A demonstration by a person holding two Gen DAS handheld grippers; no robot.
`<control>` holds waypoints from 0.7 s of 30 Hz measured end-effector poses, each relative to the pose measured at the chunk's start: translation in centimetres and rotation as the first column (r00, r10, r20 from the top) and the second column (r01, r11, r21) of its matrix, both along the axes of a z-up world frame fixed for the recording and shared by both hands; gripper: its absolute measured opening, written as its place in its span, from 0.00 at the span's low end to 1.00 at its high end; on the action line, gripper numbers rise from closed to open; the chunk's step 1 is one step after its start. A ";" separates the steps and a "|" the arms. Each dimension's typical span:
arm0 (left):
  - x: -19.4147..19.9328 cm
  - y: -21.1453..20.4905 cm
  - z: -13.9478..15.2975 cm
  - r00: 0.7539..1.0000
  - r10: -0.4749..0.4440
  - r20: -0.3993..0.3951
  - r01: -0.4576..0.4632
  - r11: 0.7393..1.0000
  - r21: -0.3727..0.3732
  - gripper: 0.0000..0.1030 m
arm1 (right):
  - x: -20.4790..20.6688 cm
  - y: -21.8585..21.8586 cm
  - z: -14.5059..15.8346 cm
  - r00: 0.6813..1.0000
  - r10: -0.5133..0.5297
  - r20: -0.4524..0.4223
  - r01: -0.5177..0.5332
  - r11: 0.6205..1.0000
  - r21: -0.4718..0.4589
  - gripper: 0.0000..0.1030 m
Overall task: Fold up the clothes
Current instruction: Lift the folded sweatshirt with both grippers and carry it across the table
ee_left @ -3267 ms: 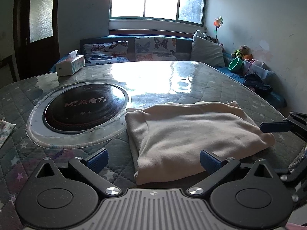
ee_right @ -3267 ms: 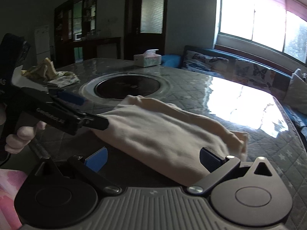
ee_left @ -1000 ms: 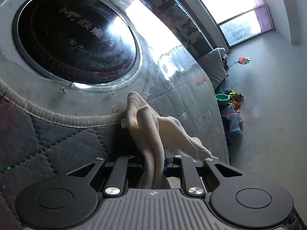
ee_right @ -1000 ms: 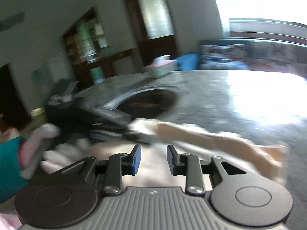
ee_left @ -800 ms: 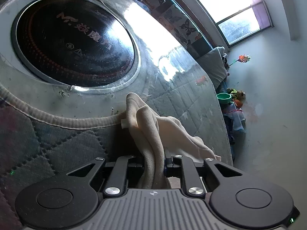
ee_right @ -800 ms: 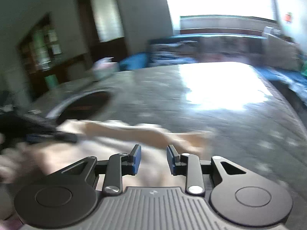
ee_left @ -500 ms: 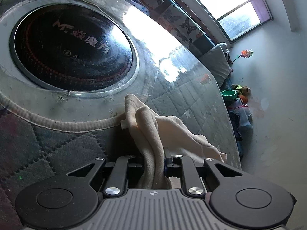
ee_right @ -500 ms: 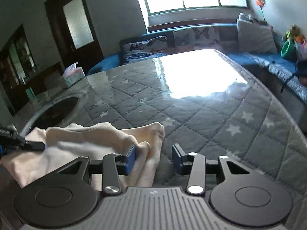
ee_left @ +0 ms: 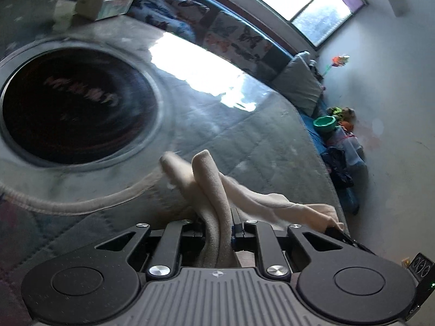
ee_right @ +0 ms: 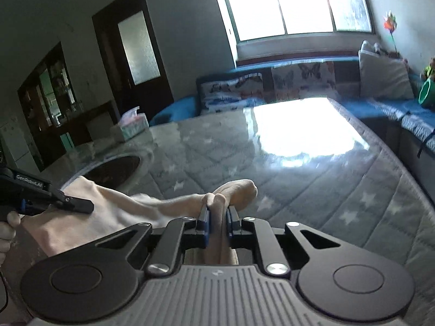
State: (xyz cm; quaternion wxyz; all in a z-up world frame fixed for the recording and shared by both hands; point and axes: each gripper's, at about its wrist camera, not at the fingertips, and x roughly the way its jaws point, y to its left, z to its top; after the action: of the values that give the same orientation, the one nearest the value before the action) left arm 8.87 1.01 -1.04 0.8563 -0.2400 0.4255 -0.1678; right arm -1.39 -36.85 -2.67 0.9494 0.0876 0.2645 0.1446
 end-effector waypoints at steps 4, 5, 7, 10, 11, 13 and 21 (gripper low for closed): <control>0.7 -2.5 1.0 0.999 -0.051 0.016 0.051 0.999 0.010 0.15 | -0.8 -1.9 2.0 0.998 -0.033 0.045 0.034 0.999 -0.023 0.10; 1.0 -3.1 1.3 0.998 -0.061 0.022 0.061 0.998 0.011 0.15 | -0.8 -2.3 2.3 0.998 -0.041 0.052 0.042 0.999 -0.028 0.10; 1.5 -4.6 1.9 0.996 -0.086 0.038 0.086 0.996 0.011 0.15 | -0.9 -3.4 3.1 0.995 -0.068 0.071 0.071 0.997 -0.044 0.10; 2.6 -6.8 2.7 0.990 -0.127 0.065 0.126 0.992 0.013 0.15 | -0.8 -4.9 4.2 0.990 -0.100 0.094 0.107 0.992 -0.069 0.10; 3.1 -7.6 2.9 0.988 -0.139 0.072 0.139 0.990 0.016 0.15 | -0.7 -5.6 4.5 0.988 -0.116 0.102 0.124 0.989 -0.077 0.10; 4.0 -9.2 3.2 0.982 -0.168 0.083 0.167 0.986 0.018 0.15 | -0.4 -6.7 5.1 0.983 -0.144 0.112 0.154 0.984 -0.089 0.10; 6.8 -14.4 3.2 0.964 -0.248 0.097 0.243 0.968 0.055 0.15 | 1.0 -10.9 5.6 0.963 -0.242 0.122 0.257 0.957 -0.135 0.10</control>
State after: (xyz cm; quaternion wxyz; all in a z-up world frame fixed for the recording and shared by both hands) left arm 15.64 -13.37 2.11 0.8546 -0.1580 0.4109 -0.2756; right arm -0.39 -47.76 2.94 0.9765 0.0412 0.2116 0.0077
